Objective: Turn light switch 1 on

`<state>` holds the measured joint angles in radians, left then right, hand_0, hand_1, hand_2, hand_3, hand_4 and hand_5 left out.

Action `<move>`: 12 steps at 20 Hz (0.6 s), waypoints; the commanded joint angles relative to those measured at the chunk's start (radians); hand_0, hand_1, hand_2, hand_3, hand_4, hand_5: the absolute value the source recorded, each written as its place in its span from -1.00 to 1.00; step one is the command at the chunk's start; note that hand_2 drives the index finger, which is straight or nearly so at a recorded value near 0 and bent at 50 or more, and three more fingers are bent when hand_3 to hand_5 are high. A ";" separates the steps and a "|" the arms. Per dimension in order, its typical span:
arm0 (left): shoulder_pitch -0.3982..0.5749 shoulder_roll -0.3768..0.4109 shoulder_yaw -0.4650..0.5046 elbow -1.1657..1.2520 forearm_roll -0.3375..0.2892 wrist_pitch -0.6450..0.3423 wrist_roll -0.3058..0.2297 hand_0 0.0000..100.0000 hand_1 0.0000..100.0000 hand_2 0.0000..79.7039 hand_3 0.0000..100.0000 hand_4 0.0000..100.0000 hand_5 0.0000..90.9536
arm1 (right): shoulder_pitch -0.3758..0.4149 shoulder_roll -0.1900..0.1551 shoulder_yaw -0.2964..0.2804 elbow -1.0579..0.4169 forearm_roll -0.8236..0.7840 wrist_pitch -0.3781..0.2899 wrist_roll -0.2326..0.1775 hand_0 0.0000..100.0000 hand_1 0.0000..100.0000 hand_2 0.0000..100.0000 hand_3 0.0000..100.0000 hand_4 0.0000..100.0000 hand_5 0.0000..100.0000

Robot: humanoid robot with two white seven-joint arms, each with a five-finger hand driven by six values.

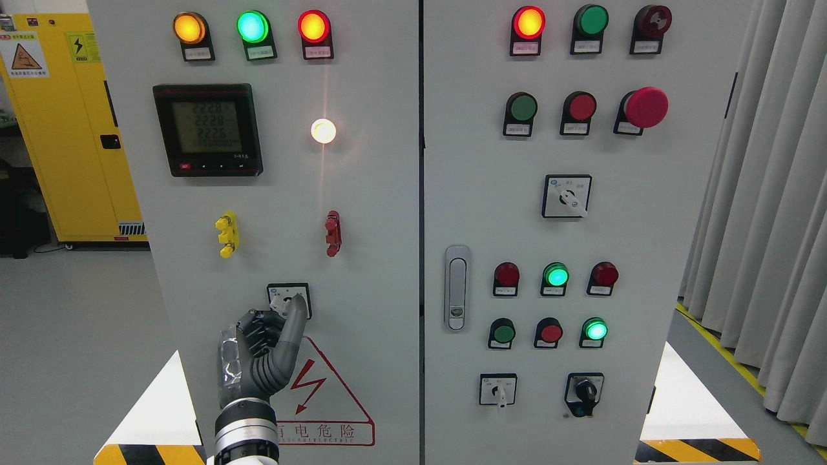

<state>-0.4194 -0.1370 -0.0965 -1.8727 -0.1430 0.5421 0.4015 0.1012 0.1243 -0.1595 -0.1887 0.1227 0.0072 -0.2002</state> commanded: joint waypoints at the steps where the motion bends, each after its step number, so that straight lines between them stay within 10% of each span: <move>1: 0.005 -0.006 0.000 -0.008 0.000 -0.016 0.010 -0.75 -0.13 0.55 0.79 0.62 0.84 | 0.000 0.000 0.000 0.000 0.000 0.001 0.001 -1.00 0.00 -0.92 -1.00 -1.00 -1.00; 12: 0.048 -0.006 0.000 -0.029 0.002 -0.022 0.023 -0.79 -0.16 0.59 0.82 0.63 0.85 | 0.000 0.000 0.000 0.000 0.000 0.001 0.001 -1.00 0.00 -0.92 -1.00 -1.00 -1.00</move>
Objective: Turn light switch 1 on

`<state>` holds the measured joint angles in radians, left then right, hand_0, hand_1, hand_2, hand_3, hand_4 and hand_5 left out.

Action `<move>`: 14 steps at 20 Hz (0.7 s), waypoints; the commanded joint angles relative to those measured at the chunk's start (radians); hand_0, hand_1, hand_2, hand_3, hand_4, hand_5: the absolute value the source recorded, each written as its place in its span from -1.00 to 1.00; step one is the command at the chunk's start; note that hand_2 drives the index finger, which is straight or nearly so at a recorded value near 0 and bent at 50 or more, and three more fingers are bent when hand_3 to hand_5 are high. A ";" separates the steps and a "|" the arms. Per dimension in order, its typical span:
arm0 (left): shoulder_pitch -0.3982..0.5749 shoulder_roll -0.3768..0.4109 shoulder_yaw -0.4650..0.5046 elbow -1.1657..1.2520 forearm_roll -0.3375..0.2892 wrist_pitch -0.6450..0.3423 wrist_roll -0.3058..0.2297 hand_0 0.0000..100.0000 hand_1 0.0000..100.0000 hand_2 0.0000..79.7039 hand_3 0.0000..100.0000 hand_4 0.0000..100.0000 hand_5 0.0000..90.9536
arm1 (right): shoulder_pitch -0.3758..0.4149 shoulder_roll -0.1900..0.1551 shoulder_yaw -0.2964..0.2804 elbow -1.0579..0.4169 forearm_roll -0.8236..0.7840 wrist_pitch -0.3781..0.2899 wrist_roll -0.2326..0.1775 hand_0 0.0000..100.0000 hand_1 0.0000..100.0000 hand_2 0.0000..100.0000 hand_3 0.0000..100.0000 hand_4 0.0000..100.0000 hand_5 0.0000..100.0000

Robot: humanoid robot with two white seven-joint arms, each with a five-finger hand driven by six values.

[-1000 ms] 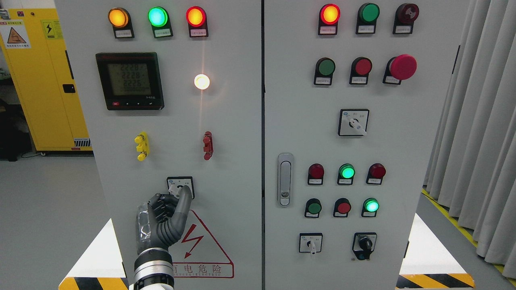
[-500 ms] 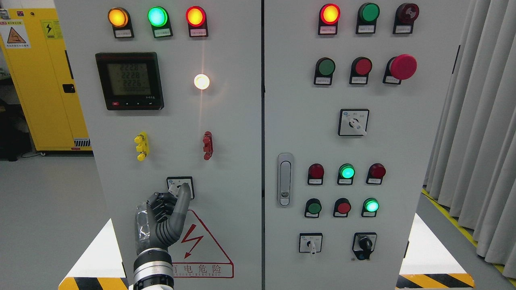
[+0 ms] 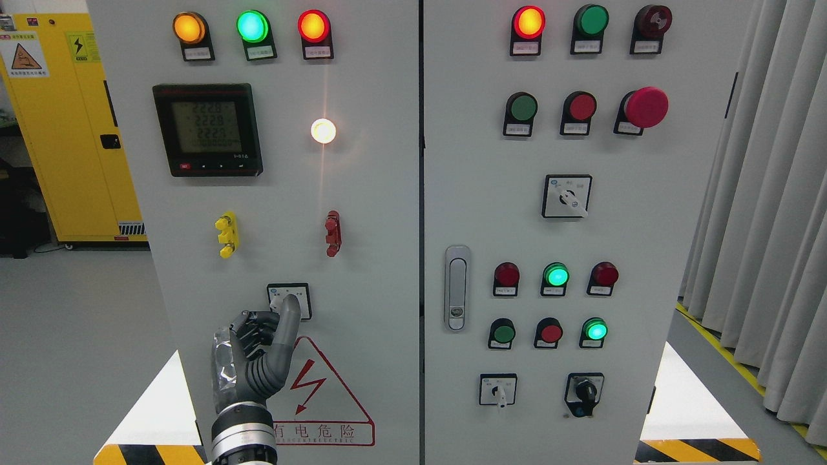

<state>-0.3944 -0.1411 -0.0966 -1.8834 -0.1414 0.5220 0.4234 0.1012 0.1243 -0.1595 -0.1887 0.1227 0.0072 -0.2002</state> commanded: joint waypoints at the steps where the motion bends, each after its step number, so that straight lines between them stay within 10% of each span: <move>1: 0.031 -0.002 0.000 -0.026 0.002 -0.005 0.002 -0.79 -0.16 0.59 0.82 0.63 0.85 | 0.000 0.000 0.000 0.000 0.000 0.001 -0.001 -1.00 0.00 -0.92 -1.00 -1.00 -1.00; 14: 0.467 0.049 0.053 -0.092 0.017 -0.365 -0.055 -0.80 -0.17 0.61 0.84 0.65 0.85 | 0.000 0.000 0.000 0.000 0.000 0.001 0.001 -1.00 0.00 -0.92 -1.00 -1.00 -1.00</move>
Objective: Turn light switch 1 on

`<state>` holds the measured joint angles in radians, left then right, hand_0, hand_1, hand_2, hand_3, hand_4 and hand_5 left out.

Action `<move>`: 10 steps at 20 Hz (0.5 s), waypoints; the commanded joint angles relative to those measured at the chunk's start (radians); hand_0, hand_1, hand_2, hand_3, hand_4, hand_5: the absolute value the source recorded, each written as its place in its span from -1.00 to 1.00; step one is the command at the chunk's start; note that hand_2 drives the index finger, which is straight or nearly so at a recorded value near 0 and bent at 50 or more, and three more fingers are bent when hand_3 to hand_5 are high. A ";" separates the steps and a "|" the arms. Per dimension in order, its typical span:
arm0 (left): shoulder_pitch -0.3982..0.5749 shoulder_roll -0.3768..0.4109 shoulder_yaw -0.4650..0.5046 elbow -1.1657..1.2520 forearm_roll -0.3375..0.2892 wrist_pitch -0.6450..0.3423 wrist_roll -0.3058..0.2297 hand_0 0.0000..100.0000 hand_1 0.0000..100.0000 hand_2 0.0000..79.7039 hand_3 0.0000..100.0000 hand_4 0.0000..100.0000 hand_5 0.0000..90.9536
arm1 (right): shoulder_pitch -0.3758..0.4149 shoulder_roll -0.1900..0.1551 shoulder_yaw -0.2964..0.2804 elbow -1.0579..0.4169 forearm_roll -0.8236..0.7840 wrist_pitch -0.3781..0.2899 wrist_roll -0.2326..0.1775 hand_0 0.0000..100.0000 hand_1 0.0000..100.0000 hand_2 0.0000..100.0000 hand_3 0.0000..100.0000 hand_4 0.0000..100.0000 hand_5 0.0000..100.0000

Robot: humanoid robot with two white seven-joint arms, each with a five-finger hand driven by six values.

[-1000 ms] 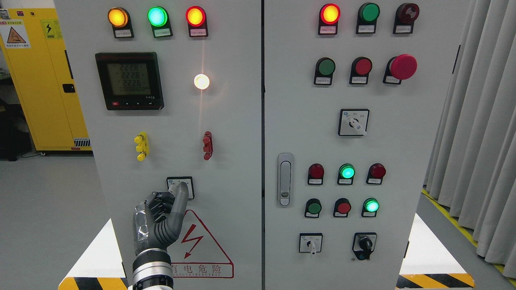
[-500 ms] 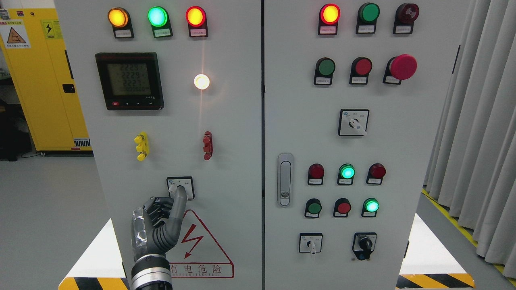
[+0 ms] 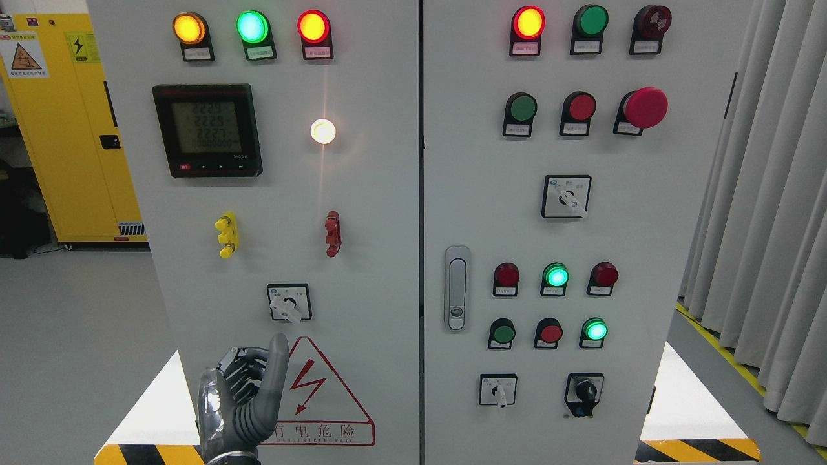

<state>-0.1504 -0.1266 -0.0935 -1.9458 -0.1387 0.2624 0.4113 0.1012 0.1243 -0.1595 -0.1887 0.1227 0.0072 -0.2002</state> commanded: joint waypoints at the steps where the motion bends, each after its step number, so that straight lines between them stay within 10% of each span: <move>1: 0.280 0.047 0.069 -0.022 0.034 -0.150 -0.075 -0.80 -0.17 0.61 0.84 0.65 0.85 | 0.000 0.000 0.000 0.000 0.000 0.000 0.001 -1.00 0.00 -0.92 -1.00 -1.00 -1.00; 10: 0.482 0.120 0.178 0.442 0.125 -0.500 -0.180 -0.75 -0.17 0.57 0.87 0.86 0.78 | 0.000 0.000 0.000 0.000 0.000 0.000 0.001 -1.00 0.00 -0.92 -1.00 -1.00 -1.00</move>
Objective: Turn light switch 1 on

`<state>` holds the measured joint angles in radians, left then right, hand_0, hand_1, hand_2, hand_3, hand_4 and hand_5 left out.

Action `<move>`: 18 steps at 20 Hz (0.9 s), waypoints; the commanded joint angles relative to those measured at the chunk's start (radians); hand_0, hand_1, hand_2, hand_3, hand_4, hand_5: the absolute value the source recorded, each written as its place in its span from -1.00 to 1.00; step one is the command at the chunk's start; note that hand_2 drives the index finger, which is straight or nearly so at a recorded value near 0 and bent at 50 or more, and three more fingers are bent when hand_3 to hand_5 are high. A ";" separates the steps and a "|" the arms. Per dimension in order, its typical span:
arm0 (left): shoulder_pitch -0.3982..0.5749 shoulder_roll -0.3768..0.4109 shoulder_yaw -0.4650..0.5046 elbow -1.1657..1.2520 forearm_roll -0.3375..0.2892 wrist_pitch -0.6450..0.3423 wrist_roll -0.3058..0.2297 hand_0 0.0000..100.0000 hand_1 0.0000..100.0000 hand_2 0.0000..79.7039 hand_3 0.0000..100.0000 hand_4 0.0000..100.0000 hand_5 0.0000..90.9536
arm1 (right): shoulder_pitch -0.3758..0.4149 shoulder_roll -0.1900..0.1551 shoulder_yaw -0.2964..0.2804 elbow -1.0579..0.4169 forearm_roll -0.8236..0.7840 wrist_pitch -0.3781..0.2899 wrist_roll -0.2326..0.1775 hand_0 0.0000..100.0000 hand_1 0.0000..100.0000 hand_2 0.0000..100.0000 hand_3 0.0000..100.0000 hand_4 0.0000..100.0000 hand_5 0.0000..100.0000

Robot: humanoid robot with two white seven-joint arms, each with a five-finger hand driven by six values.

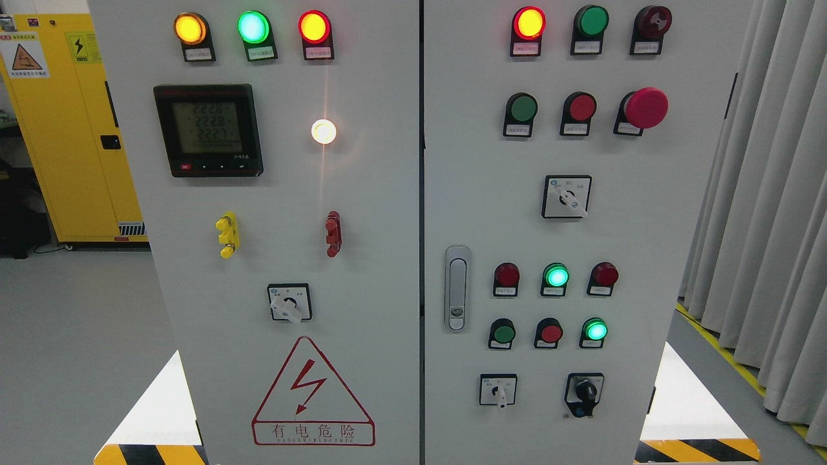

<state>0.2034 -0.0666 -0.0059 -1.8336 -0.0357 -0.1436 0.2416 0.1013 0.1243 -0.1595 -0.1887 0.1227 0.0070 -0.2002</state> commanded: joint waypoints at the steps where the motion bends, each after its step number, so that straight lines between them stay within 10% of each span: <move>1: 0.139 0.068 0.090 0.406 0.036 -0.120 -0.013 -0.75 -0.17 0.56 0.89 0.90 0.79 | 0.000 0.000 0.000 0.000 0.000 0.001 0.001 -1.00 0.00 -0.92 -1.00 -1.00 -1.00; 7: 0.163 0.083 0.089 0.862 0.053 -0.206 -0.175 -0.73 -0.12 0.24 0.56 0.62 0.46 | 0.000 0.000 0.000 0.000 0.000 0.001 0.001 -1.00 0.00 -0.92 -1.00 -1.00 -1.00; 9: 0.162 0.082 0.083 1.008 0.053 -0.206 -0.212 -0.74 -0.09 0.08 0.39 0.42 0.16 | 0.000 0.000 0.000 0.000 0.000 0.001 0.001 -1.00 0.00 -0.92 -1.00 -1.00 -1.00; 11: 0.153 0.074 0.075 1.156 0.045 -0.203 -0.272 -0.68 -0.07 -0.38 0.03 0.03 -0.59 | 0.000 0.000 0.000 0.000 0.000 0.001 0.001 -1.00 0.00 -0.92 -1.00 -1.00 -1.00; 14: 0.099 0.071 0.072 1.382 0.040 -0.182 -0.333 -0.62 -0.10 -0.67 -0.34 -0.32 -1.00 | 0.000 0.000 0.000 0.000 0.000 0.001 0.001 -1.00 0.00 -0.92 -1.00 -1.00 -1.00; 18: 0.062 0.073 0.063 1.553 0.040 -0.143 -0.416 -0.48 -0.17 -1.00 -0.69 -0.63 -1.00 | 0.000 0.000 0.000 0.000 0.000 0.001 0.001 -1.00 0.00 -0.92 -1.00 -1.00 -1.00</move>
<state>0.3037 -0.0128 0.0554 -0.8931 -0.0014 -0.3171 -0.1192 0.1013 0.1243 -0.1595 -0.1887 0.1227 0.0068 -0.2002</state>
